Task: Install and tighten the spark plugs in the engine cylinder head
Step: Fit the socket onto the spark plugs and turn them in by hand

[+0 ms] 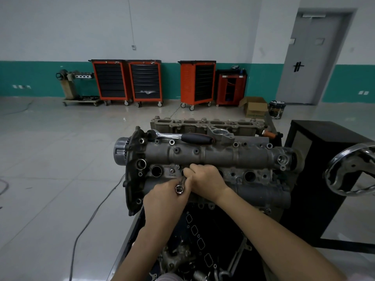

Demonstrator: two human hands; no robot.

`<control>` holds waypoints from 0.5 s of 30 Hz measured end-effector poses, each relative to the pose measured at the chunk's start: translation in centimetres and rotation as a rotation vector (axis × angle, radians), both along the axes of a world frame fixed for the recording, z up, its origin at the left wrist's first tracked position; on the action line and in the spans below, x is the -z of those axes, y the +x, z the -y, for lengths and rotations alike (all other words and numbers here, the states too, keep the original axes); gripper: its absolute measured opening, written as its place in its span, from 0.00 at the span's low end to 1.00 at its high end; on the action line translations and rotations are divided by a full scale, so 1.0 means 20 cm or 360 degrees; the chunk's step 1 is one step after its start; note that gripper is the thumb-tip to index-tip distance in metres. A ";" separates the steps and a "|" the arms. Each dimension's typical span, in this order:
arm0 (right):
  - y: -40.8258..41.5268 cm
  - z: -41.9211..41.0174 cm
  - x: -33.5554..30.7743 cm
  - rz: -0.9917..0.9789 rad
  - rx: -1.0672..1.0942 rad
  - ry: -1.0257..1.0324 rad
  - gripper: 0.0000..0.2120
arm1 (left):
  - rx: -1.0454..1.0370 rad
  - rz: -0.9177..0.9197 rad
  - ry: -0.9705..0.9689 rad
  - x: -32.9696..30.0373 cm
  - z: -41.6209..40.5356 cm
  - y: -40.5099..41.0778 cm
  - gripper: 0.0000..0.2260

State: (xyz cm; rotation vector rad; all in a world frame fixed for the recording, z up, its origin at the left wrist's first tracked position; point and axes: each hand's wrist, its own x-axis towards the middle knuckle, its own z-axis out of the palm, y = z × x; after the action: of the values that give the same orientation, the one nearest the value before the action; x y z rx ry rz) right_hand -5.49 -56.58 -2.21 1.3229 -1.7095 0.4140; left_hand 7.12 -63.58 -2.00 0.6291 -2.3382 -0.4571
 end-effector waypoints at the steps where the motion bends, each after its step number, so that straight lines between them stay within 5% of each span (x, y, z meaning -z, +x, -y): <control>1: 0.01 0.00 0.00 0.0013 -0.0021 -0.0018 0.10 | -0.0018 -0.0013 -0.0012 0.00 -0.01 0.00 0.22; 15: 0.00 -0.03 0.00 0.0103 -0.0279 0.0074 0.11 | 0.0294 -0.0088 0.0278 0.00 0.00 0.01 0.16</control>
State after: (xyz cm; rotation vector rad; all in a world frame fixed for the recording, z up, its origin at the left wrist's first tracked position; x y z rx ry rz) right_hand -5.58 -55.92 -2.17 1.5140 -1.6707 0.5251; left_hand 7.36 -63.56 -1.91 0.4750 -2.3301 -0.7595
